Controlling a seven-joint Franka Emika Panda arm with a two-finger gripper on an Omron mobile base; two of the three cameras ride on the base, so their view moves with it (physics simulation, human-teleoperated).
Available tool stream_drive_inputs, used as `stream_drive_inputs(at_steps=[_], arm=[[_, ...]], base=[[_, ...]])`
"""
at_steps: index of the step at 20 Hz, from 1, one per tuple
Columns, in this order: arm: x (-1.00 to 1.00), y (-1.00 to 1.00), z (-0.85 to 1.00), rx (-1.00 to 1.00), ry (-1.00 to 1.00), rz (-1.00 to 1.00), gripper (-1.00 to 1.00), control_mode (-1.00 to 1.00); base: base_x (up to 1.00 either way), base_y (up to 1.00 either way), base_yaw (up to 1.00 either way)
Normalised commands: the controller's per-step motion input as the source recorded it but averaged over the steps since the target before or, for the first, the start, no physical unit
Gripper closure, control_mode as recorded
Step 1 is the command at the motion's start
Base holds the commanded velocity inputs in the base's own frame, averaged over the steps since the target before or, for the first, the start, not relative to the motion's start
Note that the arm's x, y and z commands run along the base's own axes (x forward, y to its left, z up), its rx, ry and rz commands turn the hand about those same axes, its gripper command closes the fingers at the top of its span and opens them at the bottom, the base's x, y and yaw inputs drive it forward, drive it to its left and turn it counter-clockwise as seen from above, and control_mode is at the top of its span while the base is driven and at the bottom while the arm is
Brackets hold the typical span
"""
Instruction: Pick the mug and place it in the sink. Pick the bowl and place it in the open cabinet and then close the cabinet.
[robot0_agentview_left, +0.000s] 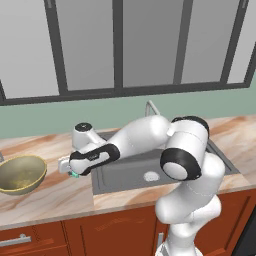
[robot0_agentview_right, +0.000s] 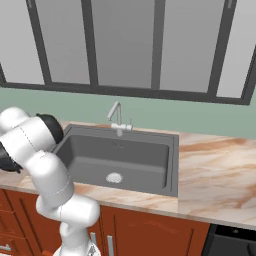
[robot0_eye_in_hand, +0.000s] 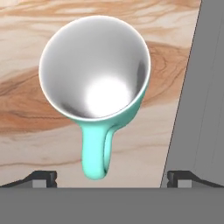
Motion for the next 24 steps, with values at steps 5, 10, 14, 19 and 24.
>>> stream_drive_inputs(at_steps=[5,10,14,19,24], arm=[[0.14,0.06,-0.13,0.0,0.0,0.01,-1.0,-1.0],[0.15,0.09,-0.17,0.0,0.0,0.0,-1.0,-1.0],[0.14,0.09,-0.15,0.0,0.0,0.0,-1.0,-1.0],[0.06,0.13,-0.11,0.0,0.0,0.0,-1.0,-1.0],[0.03,-0.01,-0.04,0.0,-0.02,0.01,1.0,-1.0]], base=[[0.0,0.0,0.0],[0.0,0.0,0.0],[0.0,0.0,0.0],[0.0,0.0,0.0],[0.0,0.0,0.0]])
